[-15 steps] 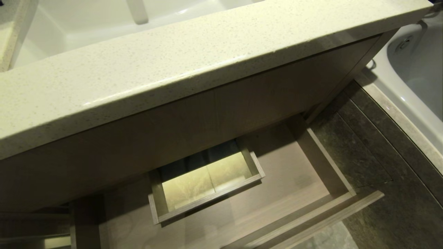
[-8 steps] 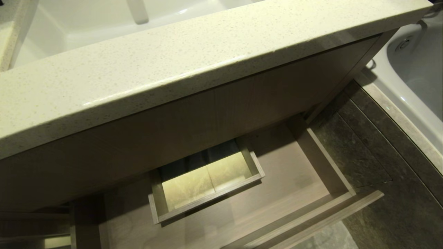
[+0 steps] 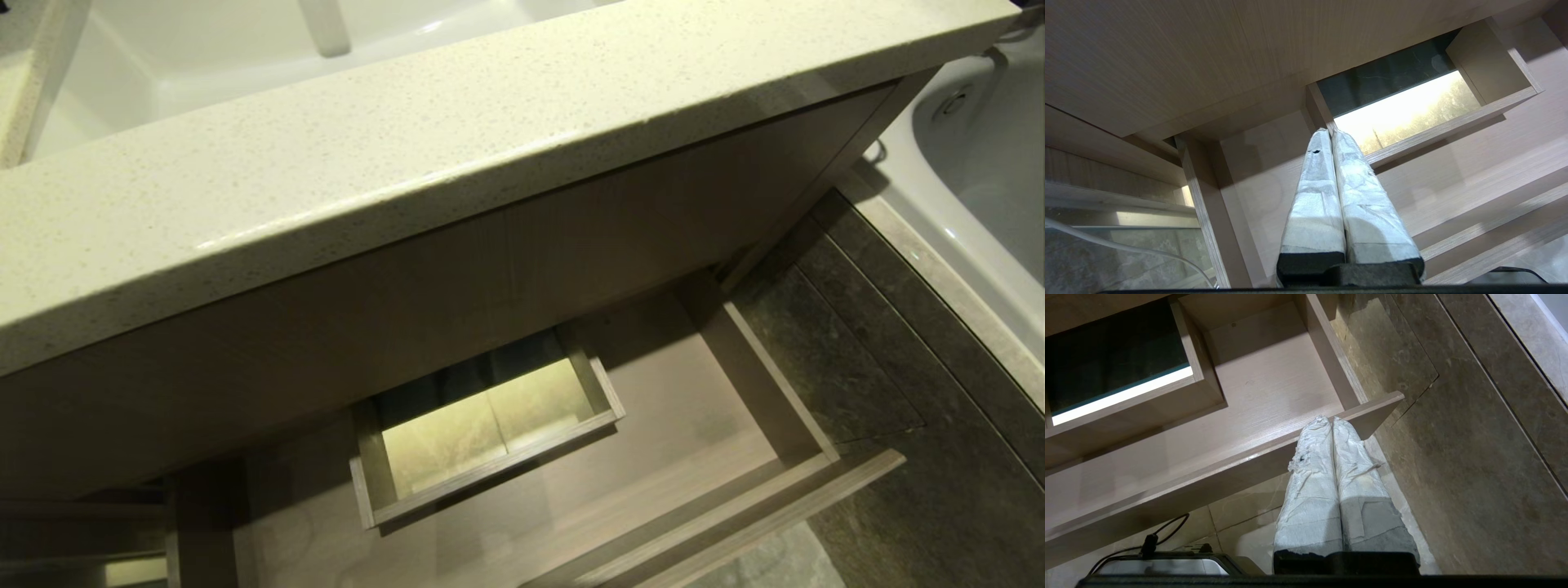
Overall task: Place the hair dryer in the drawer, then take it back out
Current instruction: Pick up the hairdryer
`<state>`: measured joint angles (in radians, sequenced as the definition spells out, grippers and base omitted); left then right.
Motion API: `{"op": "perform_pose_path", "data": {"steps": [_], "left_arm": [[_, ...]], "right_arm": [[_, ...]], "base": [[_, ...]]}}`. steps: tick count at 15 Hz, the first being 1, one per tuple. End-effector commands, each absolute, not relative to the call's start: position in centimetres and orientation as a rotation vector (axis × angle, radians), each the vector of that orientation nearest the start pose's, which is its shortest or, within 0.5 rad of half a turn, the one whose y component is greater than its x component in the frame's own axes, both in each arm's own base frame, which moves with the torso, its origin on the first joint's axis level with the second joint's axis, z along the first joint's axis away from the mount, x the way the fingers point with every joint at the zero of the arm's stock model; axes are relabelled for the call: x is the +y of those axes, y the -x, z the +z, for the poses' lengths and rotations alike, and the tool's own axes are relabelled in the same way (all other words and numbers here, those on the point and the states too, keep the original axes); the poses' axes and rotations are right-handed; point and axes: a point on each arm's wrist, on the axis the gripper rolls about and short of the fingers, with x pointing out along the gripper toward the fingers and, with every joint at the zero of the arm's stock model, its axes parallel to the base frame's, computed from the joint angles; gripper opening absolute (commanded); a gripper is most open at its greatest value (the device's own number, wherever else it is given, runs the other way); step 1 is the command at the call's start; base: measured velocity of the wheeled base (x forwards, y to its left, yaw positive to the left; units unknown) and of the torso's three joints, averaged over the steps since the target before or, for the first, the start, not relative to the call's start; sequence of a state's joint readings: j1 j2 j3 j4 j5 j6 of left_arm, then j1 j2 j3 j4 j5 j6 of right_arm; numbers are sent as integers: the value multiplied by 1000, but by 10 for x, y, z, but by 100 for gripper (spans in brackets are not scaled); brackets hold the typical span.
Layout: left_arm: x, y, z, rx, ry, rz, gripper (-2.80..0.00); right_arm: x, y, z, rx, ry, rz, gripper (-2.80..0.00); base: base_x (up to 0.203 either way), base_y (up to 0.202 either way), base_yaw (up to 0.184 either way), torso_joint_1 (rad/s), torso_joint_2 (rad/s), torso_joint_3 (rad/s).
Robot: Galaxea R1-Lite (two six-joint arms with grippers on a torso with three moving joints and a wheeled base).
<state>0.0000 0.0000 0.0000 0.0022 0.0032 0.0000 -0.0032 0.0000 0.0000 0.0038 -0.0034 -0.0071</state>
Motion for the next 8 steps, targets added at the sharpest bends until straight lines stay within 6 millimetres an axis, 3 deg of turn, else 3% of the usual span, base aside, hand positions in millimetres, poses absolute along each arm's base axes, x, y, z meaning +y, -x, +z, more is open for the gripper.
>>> {"op": "perform_pose_path", "data": {"steps": [1,8], "left_arm": [[0,23,75,2,0,3,-280],[0,23,75,5,-6,5,-280]], "right_arm": [[0,23,75,8,9,-7,-280],[0,23,75,9,10,-6,-280]], "base": [[0,0,0,0,0,0],[0,0,0,0,0,0]]}}
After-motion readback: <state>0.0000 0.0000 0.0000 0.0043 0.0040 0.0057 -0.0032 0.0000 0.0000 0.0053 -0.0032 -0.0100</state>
